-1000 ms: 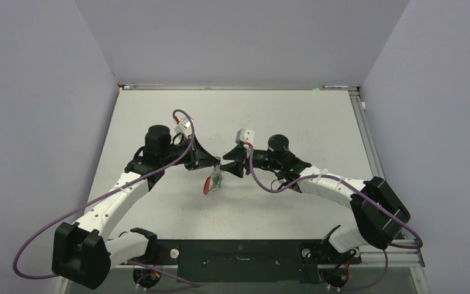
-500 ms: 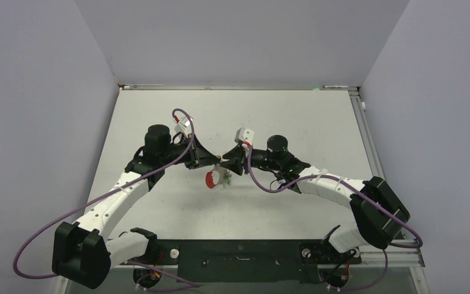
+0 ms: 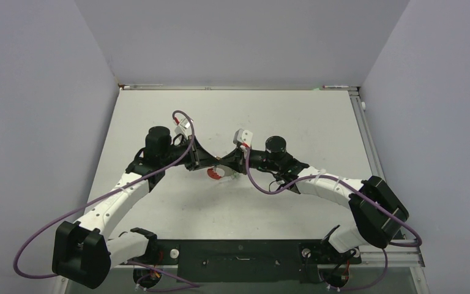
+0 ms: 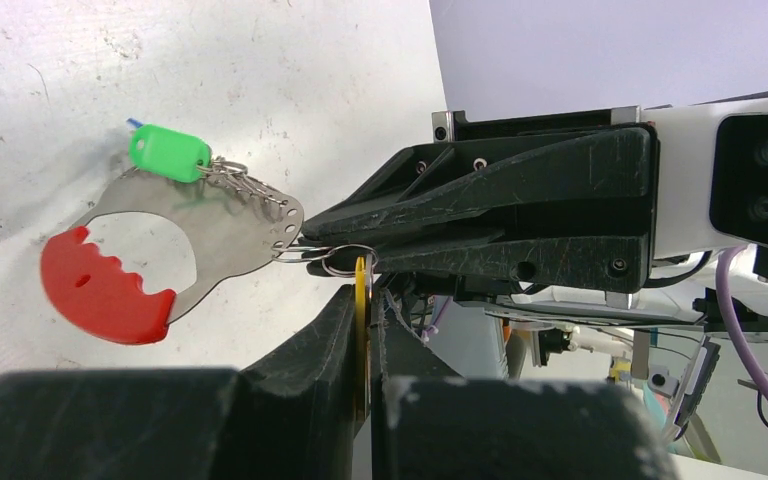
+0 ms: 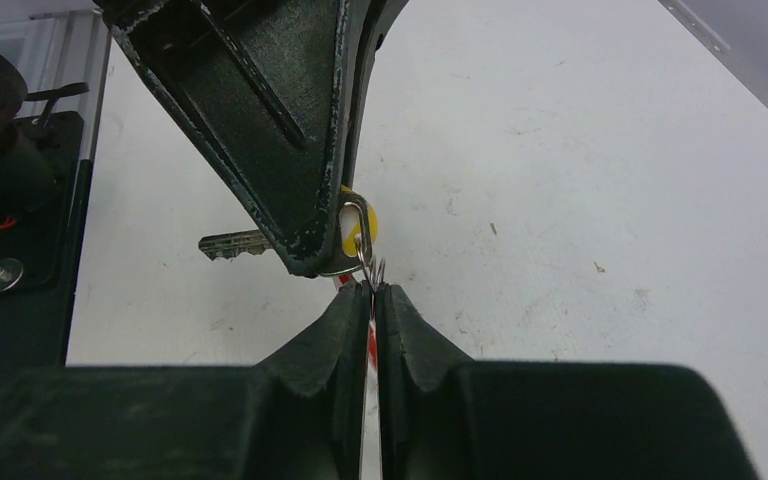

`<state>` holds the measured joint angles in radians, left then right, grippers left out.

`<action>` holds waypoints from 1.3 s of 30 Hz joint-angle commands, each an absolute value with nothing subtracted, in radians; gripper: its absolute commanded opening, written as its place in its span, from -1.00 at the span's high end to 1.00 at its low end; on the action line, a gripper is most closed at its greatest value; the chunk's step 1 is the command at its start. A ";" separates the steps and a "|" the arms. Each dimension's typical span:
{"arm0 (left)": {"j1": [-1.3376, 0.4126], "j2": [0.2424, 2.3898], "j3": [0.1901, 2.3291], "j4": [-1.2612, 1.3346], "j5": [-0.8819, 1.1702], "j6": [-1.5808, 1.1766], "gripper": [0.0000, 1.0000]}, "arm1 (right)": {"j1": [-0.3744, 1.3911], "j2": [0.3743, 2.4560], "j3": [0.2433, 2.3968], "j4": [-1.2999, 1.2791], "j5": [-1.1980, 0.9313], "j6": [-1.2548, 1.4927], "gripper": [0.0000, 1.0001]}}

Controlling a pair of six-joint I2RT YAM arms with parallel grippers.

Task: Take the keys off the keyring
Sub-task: Remove the key from the keyring.

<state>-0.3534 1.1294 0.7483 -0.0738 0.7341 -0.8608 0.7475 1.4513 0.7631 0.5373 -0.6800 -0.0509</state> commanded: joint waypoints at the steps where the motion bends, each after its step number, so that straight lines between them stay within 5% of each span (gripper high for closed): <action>1: -0.343 1.122 0.769 -0.015 0.745 -0.871 1.00 | 0.753 1.448 0.799 0.577 -0.699 -0.079 0.89; 22: -0.275 1.146 0.766 -0.058 0.726 -0.860 1.00 | 0.747 1.390 0.657 0.686 -0.648 -0.194 0.89; 33: -0.328 1.159 0.797 -0.049 0.779 -0.809 1.00 | 0.749 1.448 0.728 0.523 -0.739 -0.281 0.89; 39: -0.338 1.164 0.808 -0.055 0.792 -0.801 1.00 | 0.751 1.457 0.759 0.475 -0.734 -0.287 0.62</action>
<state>-0.3294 1.1683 0.7460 -0.1162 0.7620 -0.8242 0.7525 1.4460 0.7124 0.5224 -0.7074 -0.2626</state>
